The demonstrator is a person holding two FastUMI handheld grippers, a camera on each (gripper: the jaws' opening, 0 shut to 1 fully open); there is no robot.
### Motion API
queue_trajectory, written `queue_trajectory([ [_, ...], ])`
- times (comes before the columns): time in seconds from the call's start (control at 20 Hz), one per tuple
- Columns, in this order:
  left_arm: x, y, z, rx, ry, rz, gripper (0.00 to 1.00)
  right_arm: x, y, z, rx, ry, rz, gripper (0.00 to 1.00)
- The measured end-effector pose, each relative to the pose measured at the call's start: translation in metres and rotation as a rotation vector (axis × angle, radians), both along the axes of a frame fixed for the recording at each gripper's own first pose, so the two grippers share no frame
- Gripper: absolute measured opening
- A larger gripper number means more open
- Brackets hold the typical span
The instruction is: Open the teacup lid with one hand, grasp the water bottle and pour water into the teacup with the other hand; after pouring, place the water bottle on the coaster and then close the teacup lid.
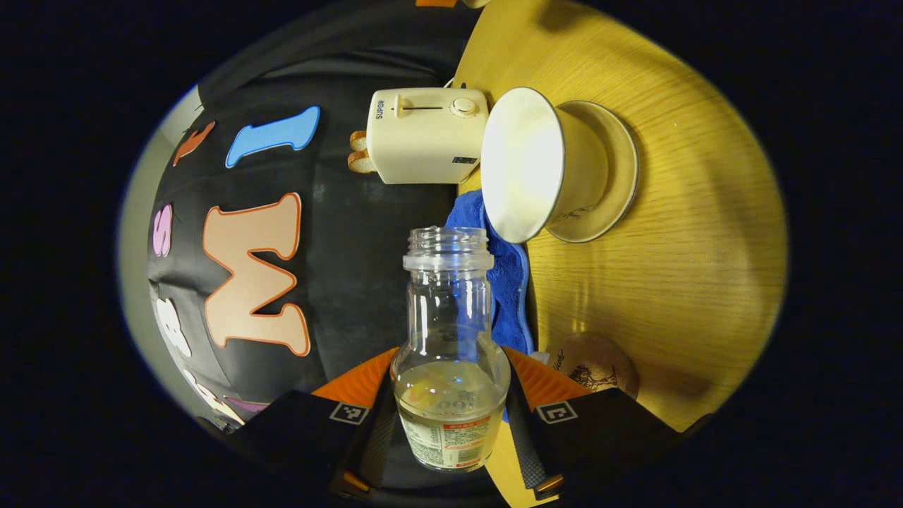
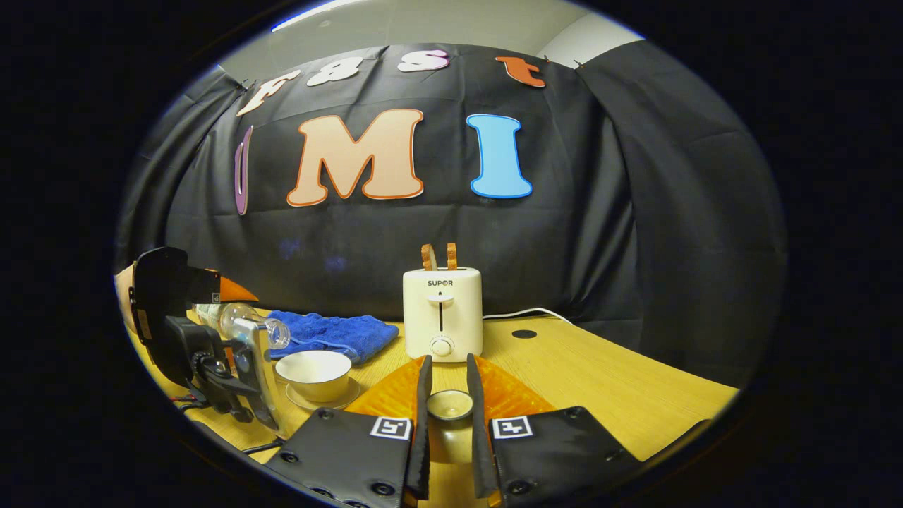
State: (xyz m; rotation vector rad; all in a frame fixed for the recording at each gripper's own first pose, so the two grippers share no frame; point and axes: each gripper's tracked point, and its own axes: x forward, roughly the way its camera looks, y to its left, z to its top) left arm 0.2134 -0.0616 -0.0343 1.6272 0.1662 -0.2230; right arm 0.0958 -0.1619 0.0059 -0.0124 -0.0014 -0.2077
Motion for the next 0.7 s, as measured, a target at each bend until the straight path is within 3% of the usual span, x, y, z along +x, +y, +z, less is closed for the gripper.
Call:
queue_trajectory([
  [0.7,0.002,-0.016,0.024,0.229,-0.038,-0.066,0.70,0.001,0.000,-0.001,0.002,-0.001,0.004,0.27],
])
